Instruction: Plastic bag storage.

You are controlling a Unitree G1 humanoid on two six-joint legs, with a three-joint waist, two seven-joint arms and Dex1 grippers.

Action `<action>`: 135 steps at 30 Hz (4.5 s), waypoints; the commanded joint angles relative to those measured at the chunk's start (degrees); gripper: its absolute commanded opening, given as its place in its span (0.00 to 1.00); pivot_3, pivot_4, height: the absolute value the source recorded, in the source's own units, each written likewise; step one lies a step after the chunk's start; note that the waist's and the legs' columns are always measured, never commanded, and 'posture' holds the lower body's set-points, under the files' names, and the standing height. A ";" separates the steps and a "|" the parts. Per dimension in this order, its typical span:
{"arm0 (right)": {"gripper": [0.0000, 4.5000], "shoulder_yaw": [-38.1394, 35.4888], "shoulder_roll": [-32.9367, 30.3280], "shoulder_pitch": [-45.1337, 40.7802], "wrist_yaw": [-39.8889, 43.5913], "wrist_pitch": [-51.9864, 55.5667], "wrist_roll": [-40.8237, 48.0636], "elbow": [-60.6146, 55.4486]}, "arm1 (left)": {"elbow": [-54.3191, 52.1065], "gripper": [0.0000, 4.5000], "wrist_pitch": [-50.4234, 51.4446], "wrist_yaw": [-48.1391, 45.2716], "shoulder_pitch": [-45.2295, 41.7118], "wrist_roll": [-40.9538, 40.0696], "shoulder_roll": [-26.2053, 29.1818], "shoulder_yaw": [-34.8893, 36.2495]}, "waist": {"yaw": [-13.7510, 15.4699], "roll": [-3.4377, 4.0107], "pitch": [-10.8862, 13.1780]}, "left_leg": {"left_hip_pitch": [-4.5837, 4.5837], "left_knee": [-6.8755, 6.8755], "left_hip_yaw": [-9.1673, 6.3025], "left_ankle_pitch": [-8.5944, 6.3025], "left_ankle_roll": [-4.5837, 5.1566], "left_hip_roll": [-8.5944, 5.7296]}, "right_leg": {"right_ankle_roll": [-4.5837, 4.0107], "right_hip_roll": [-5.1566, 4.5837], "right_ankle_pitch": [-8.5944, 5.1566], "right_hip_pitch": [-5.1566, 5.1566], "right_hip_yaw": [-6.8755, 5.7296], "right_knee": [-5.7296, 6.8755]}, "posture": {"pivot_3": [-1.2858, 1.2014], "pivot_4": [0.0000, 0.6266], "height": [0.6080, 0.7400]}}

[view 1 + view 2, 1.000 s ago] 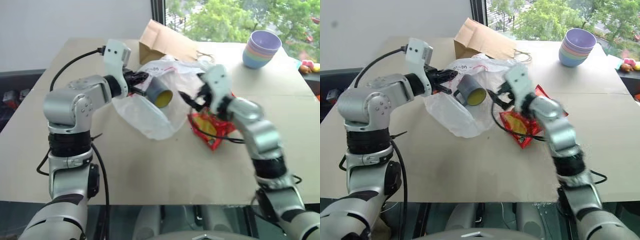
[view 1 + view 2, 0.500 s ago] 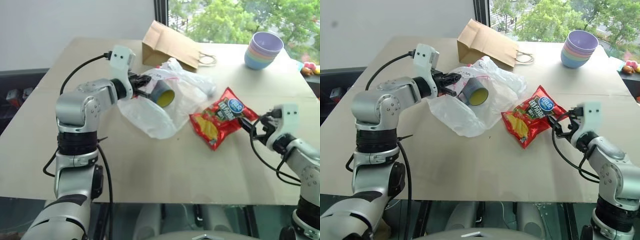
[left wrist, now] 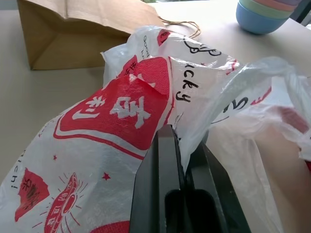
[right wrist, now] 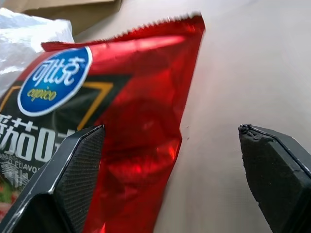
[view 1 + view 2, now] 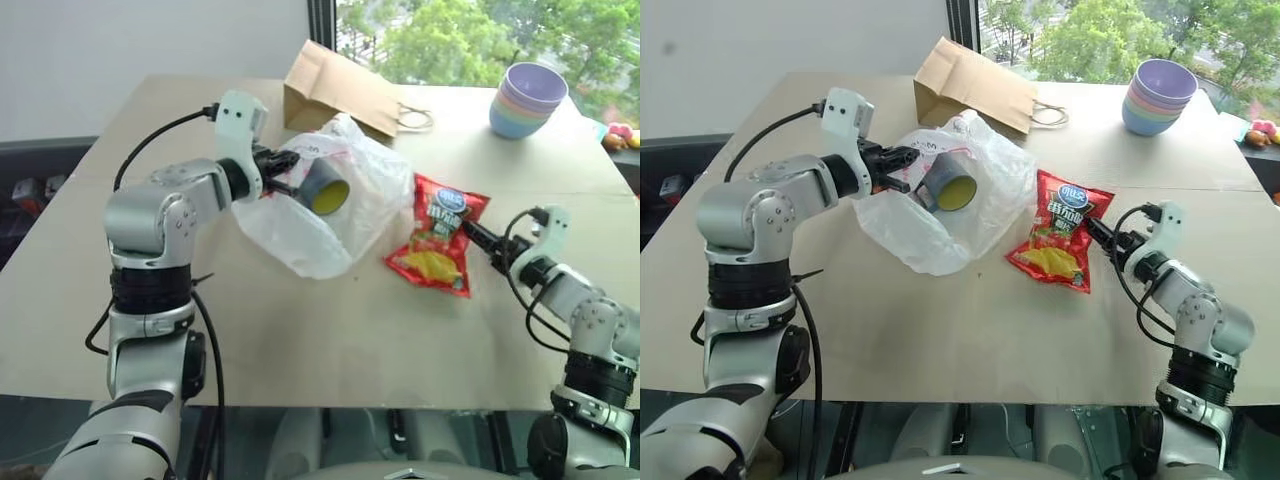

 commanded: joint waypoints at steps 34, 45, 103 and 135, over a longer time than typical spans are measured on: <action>0.18 22.26 -16.95 17.10 5.42 -8.58 -7.18 -27.02 | -3.96 0.00 1.65 1.15 0.53 -2.19 1.36 1.92 | 0.28 -0.11 -0.07 | 0.01 0.09 -0.05 0.00 0.00 0.02 | 0.03 0.03 -0.02 0.10 -0.04 -0.05 | 0.52 0.24 1.00; 0.18 18.69 -24.03 16.43 12.76 -1.21 7.87 -40.56 | -1.54 0.00 0.71 0.52 -2.22 -1.99 0.90 0.72 | 0.29 -0.10 -0.05 | 0.01 0.09 -0.09 0.00 0.00 0.02 | 0.04 0.04 -0.03 0.10 -0.06 -0.06 | 0.52 0.24 1.00; 0.01 48.11 -35.21 -8.90 28.88 -4.33 -4.83 -29.25 | -3.69 0.00 -0.81 -5.26 -2.12 -4.34 2.61 -1.57 | 0.03 -0.27 -0.17 | 0.01 0.18 -0.15 -0.01 0.01 0.03 | 0.03 0.04 -0.02 0.18 -0.12 -0.10 | 0.52 0.24 1.00; 0.01 35.70 1.66 -26.50 16.30 5.96 -9.31 4.20 | -14.36 0.00 3.05 -13.59 10.15 -14.62 13.41 1.94 | 0.13 -0.16 -0.06 | -0.11 0.16 -0.17 0.00 0.00 0.01 | -0.02 -0.01 0.00 0.01 -0.16 0.06 | 0.52 0.24 1.00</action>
